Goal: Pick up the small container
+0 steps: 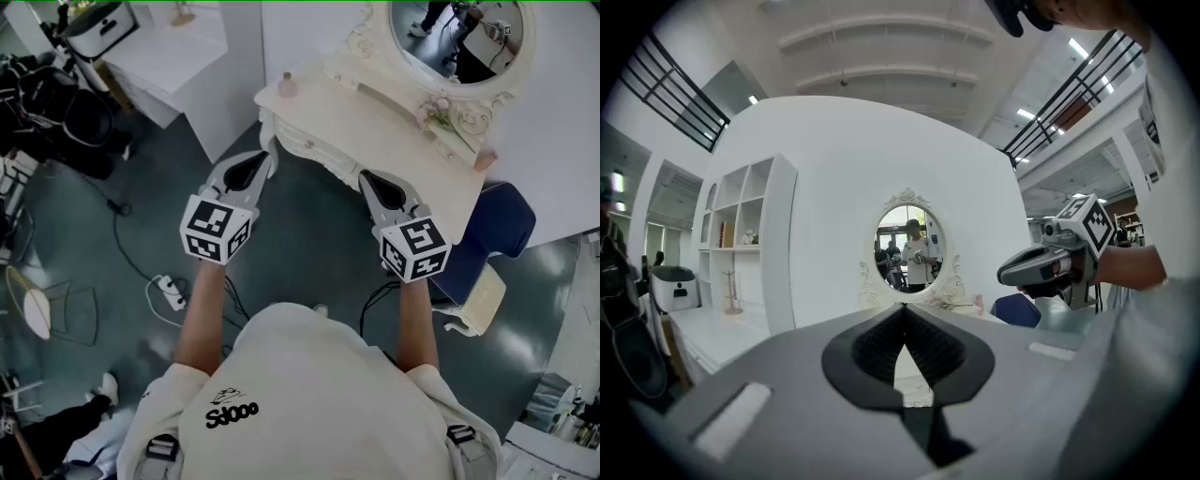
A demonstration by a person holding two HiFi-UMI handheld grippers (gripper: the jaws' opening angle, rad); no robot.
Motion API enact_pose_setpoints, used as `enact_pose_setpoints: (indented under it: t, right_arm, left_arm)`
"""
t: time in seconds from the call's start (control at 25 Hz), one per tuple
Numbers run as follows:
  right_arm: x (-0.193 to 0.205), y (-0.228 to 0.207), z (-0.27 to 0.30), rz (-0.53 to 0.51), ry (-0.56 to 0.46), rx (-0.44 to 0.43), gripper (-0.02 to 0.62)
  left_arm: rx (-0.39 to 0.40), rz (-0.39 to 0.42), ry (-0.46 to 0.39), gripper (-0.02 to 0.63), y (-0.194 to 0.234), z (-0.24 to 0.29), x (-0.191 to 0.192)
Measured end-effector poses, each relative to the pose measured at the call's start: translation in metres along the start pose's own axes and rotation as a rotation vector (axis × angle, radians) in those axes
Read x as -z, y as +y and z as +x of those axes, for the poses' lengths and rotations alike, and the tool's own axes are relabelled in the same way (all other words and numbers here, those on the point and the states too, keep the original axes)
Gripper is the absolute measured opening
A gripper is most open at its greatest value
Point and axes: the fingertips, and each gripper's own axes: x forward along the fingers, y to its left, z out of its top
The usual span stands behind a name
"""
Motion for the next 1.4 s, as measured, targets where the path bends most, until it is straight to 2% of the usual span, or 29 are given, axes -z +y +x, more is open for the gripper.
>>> enact_pose_setpoints:
  t: [0.24,0.64,0.92,1.2,1.4]
  right_arm:
    - [0.0,0.006,0.004,0.013,0.004,0.01,0.002]
    - [0.004,0.026,0.004,0.07,0.019,0.088,0.002]
    - [0.013,0.042,0.025,0.08,0.042,0.068,0.002]
    - [0.008,0.02,0.068,0.1,0.025,0.055,0.002]
    - [0.0,-0.017,0.121,0.102,0.014,0.025,0.002]
  left_arm:
    - [0.014,0.004,0.007,0.018,0.002,-0.004,0.002]
    - [0.046,-0.019,0.025,0.018,0.017,-0.029,0.024]
    - [0.035,-0.018,0.04,0.018,0.037,-0.035,0.039]
    - [0.019,-0.022,0.061,0.018,0.067,-0.012,0.046]
    - [0.001,-0.017,0.076,0.018,0.104,0.034,0.046]
